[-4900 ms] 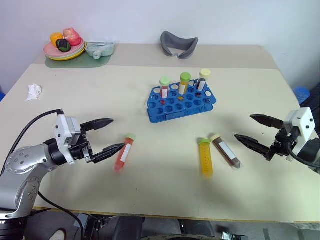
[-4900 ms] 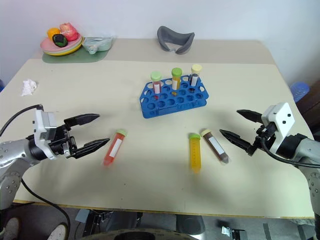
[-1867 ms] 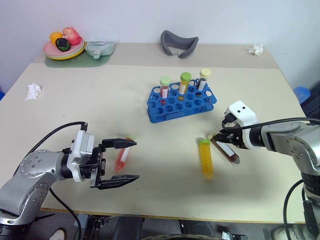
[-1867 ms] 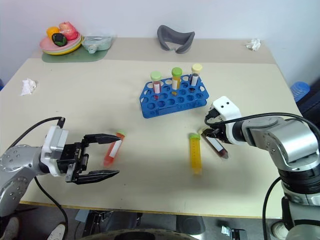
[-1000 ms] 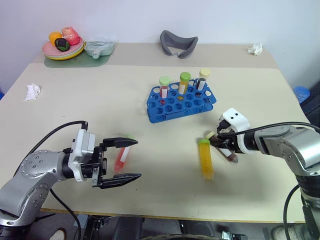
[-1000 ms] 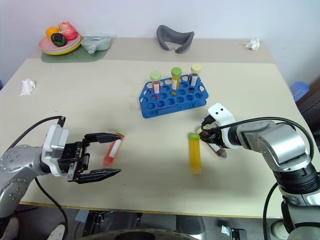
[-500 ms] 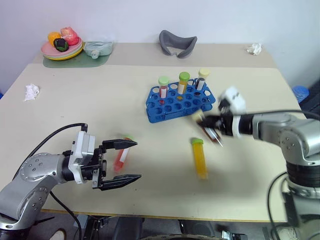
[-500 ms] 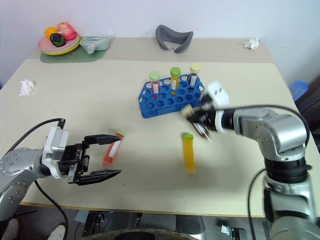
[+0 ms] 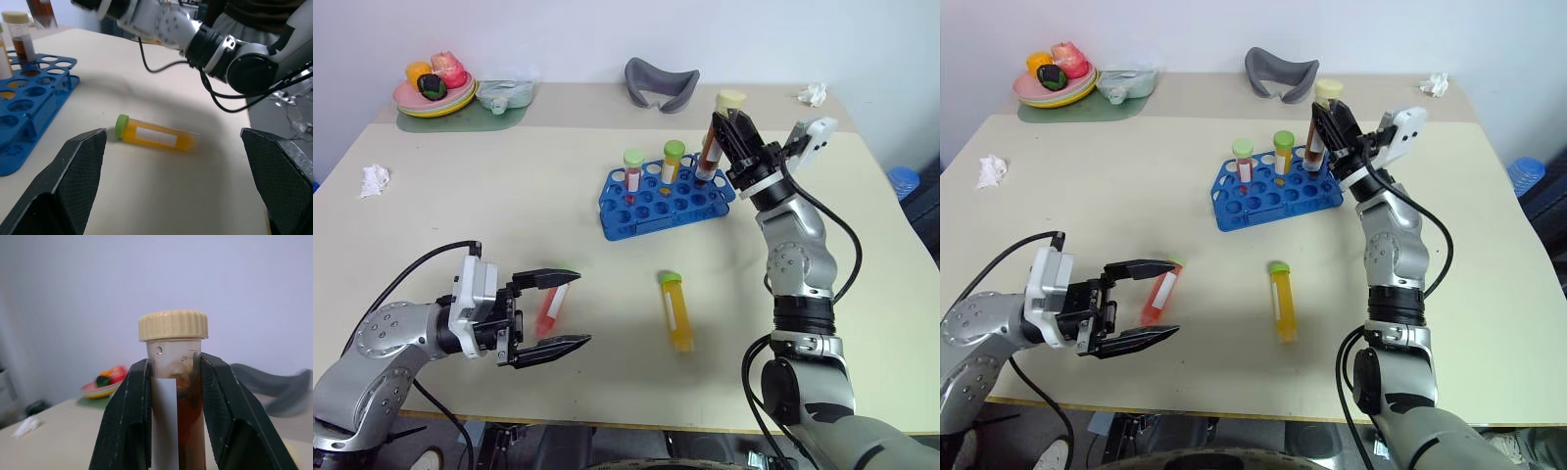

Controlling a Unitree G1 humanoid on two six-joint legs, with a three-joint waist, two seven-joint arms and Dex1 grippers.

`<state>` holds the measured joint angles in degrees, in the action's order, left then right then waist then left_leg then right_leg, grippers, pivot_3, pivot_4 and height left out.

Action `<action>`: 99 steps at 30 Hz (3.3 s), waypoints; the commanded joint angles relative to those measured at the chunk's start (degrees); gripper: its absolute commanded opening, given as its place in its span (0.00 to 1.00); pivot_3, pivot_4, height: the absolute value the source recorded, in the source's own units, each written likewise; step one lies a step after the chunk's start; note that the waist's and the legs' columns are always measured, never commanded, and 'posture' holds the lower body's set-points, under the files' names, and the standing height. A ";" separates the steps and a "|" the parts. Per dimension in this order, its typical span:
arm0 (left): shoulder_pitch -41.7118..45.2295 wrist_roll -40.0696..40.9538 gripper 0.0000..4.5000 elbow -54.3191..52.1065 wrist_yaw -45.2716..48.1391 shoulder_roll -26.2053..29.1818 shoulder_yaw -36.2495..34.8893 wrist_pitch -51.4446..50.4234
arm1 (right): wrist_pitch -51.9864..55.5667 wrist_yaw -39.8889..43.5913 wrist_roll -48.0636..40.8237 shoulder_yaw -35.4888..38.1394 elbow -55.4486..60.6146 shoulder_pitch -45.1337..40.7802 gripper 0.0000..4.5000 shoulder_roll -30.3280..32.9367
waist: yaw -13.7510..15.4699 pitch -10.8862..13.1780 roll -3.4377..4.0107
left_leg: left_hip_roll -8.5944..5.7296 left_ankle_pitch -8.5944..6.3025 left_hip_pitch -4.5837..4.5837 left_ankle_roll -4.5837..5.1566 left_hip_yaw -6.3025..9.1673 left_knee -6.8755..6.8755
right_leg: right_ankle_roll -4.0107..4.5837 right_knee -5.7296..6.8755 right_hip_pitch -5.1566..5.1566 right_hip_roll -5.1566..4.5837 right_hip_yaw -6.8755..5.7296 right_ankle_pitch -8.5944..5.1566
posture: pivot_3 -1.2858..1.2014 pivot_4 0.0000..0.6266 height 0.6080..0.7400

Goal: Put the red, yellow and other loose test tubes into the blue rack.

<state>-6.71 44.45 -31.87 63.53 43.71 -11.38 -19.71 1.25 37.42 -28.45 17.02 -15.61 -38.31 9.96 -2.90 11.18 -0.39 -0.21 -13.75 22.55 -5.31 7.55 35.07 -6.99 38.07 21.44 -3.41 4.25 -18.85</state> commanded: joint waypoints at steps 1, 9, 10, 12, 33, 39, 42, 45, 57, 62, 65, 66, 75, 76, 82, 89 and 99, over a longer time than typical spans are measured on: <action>-0.78 0.32 1.00 -1.33 -0.26 -0.22 -1.53 0.85 | -7.97 2.33 -1.39 1.55 -4.23 -2.45 0.18 -1.24 | -0.14 0.02 0.03 | 0.00 0.00 0.00 0.00 0.00 0.00 | 0.00 0.01 0.00 0.00 0.00 0.00 | 0.52 0.24 1.00; -1.81 0.93 1.00 -2.32 -1.37 -0.14 -2.58 0.37 | -17.08 6.62 -2.92 3.50 -17.76 -4.23 0.18 -2.75 | -1.09 0.04 0.07 | 0.00 0.00 -0.06 0.00 0.00 0.02 | 0.00 0.04 -0.04 0.00 0.01 0.00 | 0.52 0.24 1.00; -1.93 1.03 1.00 -2.41 -1.45 -0.06 -2.75 0.32 | -17.69 6.74 -3.06 3.76 -18.97 -4.56 0.18 -2.76 | -1.09 0.05 0.08 | 0.00 0.00 -0.06 0.00 0.00 0.02 | 0.00 0.04 -0.04 0.01 0.01 0.00 | 0.52 0.24 1.00; -2.08 1.17 1.00 -2.58 -1.61 0.06 -2.98 0.21 | -19.00 7.09 -3.10 4.09 -21.21 -5.07 0.18 -2.81 | -1.14 0.07 0.11 | 0.00 0.00 -0.06 0.00 0.00 0.02 | 0.00 0.05 -0.03 0.01 0.01 0.00 | 0.52 0.24 1.00; -2.02 2.29 1.00 -4.08 -3.03 0.97 -4.22 -1.28 | -28.84 8.91 -0.48 6.03 -40.29 -8.08 0.18 0.58 | -1.19 0.06 0.11 | 0.00 0.01 -0.17 -0.02 -0.01 0.05 | 0.01 0.08 -0.13 0.04 0.04 0.01 | 0.52 0.24 1.00; -1.63 2.34 1.00 -4.10 -3.25 0.95 -4.03 -1.44 | -31.29 9.13 1.02 5.17 -40.15 -6.74 0.18 0.69 | -1.17 0.06 0.11 | 0.00 0.01 -0.17 -0.02 -0.01 0.06 | 0.01 0.08 -0.14 0.04 0.04 0.01 | 0.52 0.24 1.00; -1.36 2.35 1.00 -4.09 -3.44 0.85 -3.79 -1.47 | -33.84 9.57 1.17 5.46 -40.28 -6.26 0.18 -0.07 | -1.13 0.06 0.11 | 0.00 0.01 -0.17 -0.02 -0.01 0.05 | 0.01 0.08 -0.14 0.04 0.04 0.01 | 0.52 0.24 1.00; -1.06 2.33 1.00 -3.94 -3.61 0.84 -3.66 -1.44 | -37.53 10.03 1.59 5.52 -40.56 -5.64 0.18 -0.86 | -1.11 0.06 0.11 | 0.00 0.01 -0.17 -0.02 -0.01 0.05 | 0.01 0.08 -0.14 0.04 0.04 0.01 | 0.52 0.24 1.00; -1.76 2.70 1.00 -4.55 -4.10 0.82 -4.35 -1.44 | -45.44 9.52 1.52 6.23 -43.77 -4.10 0.18 -4.30 | -1.18 0.02 0.04 | 0.00 0.01 -0.19 -0.02 0.00 0.05 | 0.01 0.08 -0.16 0.05 0.04 0.01 | 0.52 0.24 1.00; -1.87 2.78 1.00 -4.55 -4.11 0.91 -4.53 -1.42 | -45.23 9.58 1.14 6.66 -43.93 -4.48 0.18 -4.87 | -1.25 0.02 0.04 | 0.04 0.01 -0.21 -0.03 0.01 0.05 | 0.01 0.10 -0.17 0.09 0.04 0.01 | 0.52 0.24 1.00; -2.01 2.73 1.00 -4.49 -4.17 0.87 -4.52 -1.30 | -45.65 8.71 1.70 6.71 -43.97 -4.40 0.50 -5.00 | -1.28 0.02 0.04 | 0.04 0.01 -0.21 -0.03 0.01 0.05 | 0.02 0.10 -0.17 0.09 0.04 0.01 | 0.52 0.24 1.00; -2.08 2.68 1.00 -4.49 -4.21 0.83 -4.53 -1.25 | -45.79 8.20 2.10 6.56 -43.88 -4.32 0.62 -5.04 | -1.29 0.02 0.04 | 0.04 0.01 -0.21 -0.02 0.01 0.05 | 0.02 0.10 -0.17 0.09 0.04 0.01 | 0.52 0.24 1.00; -2.37 1.60 1.00 -4.64 -6.93 -0.67 -4.04 -0.62 | -44.85 -2.49 10.84 2.35 -40.26 -2.33 0.99 -2.11 | -1.21 0.01 0.04 | 0.04 0.02 -0.22 -0.03 0.01 0.05 | 0.02 0.12 -0.17 0.10 0.05 0.01 | 0.52 0.24 1.00; -2.29 1.29 1.00 -4.59 -8.04 -1.15 -3.91 -0.72 | -44.53 -5.04 12.78 1.55 -38.91 -1.75 0.99 -1.42 | -1.11 0.01 0.04 | 0.04 0.02 -0.22 -0.03 0.00 0.05 | 0.02 0.11 -0.17 0.09 0.06 0.01 | 0.52 0.24 1.00; -2.05 0.57 1.00 -3.68 -8.83 -2.42 -3.04 -0.58 | -33.77 -12.61 18.03 -3.02 -21.47 4.74 0.99 1.51 | -0.97 0.03 0.07 | 0.01 0.02 -0.14 -0.03 0.00 0.05 | 0.02 0.09 -0.11 0.05 0.06 0.01 | 0.52 0.24 1.00; -0.15 0.06 1.00 -0.56 -6.59 -2.47 -1.72 -0.46 | -6.73 -14.44 22.75 -8.73 9.35 19.22 0.99 8.82 | -0.92 0.03 0.09 | 0.02 0.02 -0.15 -0.04 0.01 0.06 | 0.02 0.13 -0.10 0.07 0.07 0.01 | 0.52 0.24 1.00; 1.72 -2.65 1.00 5.26 -2.73 -2.79 0.13 1.25 | 42.04 -5.19 11.33 -9.48 44.58 24.09 0.99 23.65 | -0.81 0.04 0.06 | 0.02 0.01 -0.13 -0.02 0.01 0.05 | 0.03 0.07 -0.10 0.06 0.07 0.00 | 0.52 0.24 1.00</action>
<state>-5.69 42.20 -26.71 59.71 40.82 -10.93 -19.87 38.48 30.02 -13.20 7.11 25.18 -13.46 32.59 -3.72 11.22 -0.33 -0.19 -13.74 22.42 -5.33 7.56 35.13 -6.96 38.13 21.33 -3.34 4.32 -18.85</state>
